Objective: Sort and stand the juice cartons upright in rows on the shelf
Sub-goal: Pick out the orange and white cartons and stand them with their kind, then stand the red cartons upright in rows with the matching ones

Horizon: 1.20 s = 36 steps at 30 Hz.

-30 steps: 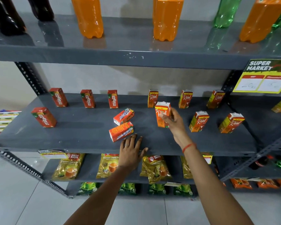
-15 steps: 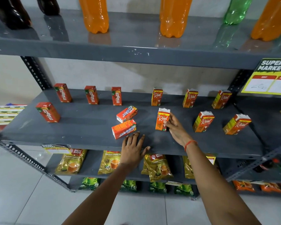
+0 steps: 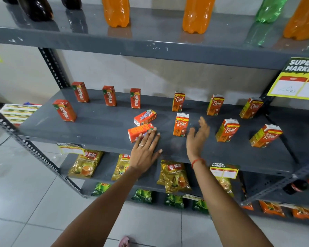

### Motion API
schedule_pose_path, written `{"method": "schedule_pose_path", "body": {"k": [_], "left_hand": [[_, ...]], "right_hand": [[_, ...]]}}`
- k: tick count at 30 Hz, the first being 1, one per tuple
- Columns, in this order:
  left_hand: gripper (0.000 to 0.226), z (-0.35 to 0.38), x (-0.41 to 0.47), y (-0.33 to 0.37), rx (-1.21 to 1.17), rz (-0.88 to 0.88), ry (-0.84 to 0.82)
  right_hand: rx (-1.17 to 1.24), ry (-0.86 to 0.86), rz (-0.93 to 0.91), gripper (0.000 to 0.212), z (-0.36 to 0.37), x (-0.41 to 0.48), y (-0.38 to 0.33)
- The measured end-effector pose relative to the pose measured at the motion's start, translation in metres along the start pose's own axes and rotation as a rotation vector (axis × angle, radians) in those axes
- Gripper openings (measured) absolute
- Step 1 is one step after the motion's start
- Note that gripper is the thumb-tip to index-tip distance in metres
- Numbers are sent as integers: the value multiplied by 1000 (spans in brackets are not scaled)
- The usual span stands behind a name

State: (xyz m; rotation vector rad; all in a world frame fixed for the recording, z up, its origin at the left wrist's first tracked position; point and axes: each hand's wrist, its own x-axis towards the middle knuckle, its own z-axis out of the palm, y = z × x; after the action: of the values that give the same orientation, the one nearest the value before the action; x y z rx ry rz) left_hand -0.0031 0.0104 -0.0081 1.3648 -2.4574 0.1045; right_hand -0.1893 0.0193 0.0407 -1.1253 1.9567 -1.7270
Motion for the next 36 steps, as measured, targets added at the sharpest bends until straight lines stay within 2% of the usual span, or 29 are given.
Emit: {"method": "schedule_pose_path", "body": {"k": [1, 2, 5, 6, 8, 10, 11, 14, 17, 18, 23, 26, 28, 31, 33, 36], "left_hand": [[62, -3, -1, -6, -7, -20, 42], [63, -7, -1, -13, -17, -51, 70], [66, -17, -1, -39, -40, -156, 71], [67, -20, -4, -50, -52, -186, 62], [70, -22, -10, -74, -67, -237, 60], [74, -21, -16, -101, -75, -269, 52], [76, -20, -19, -114, -77, -282, 40], [78, -14, -22, -148, -60, -309, -50], [78, -7, -23, -164, -51, -308, -108], [78, -6, -24, -165, -63, -309, -110], [78, -3, -27, -166, -119, -306, -71], [77, -3, -26, -167, -124, -304, -68], [78, -4, -27, -166, -126, -303, -78], [85, -4, -28, -168, -123, -294, -78], [88, -4, -27, -168, -126, -293, -77], [87, -5, -27, -167, -111, -289, -79]], "right_hand": [[-87, 82, -126, 43, 7, -9, -3], [-140, 89, -205, 40, 16, -19, -7], [-240, -113, -237, 29, 54, -39, -15], [-274, -202, -143, 31, 68, -41, -19], [-310, -361, 138, 51, 93, -42, -28], [-325, -432, 347, 68, 111, -43, -36], [-315, -436, 389, 69, 118, -45, -37], [-216, -440, 500, 55, 136, -54, -35], [-264, -297, 523, 90, 156, -55, -34], [-306, -275, 531, 94, 159, -57, -39], [-389, -243, 531, 71, 166, -76, -62], [-367, -221, 394, 59, 173, -85, -67], [-154, -189, 405, 44, 175, -90, -69], [491, -160, 704, 33, 171, -97, -85], [873, -267, 856, 36, 171, -99, -97], [1299, -488, 902, 51, 169, -104, -128]]}}
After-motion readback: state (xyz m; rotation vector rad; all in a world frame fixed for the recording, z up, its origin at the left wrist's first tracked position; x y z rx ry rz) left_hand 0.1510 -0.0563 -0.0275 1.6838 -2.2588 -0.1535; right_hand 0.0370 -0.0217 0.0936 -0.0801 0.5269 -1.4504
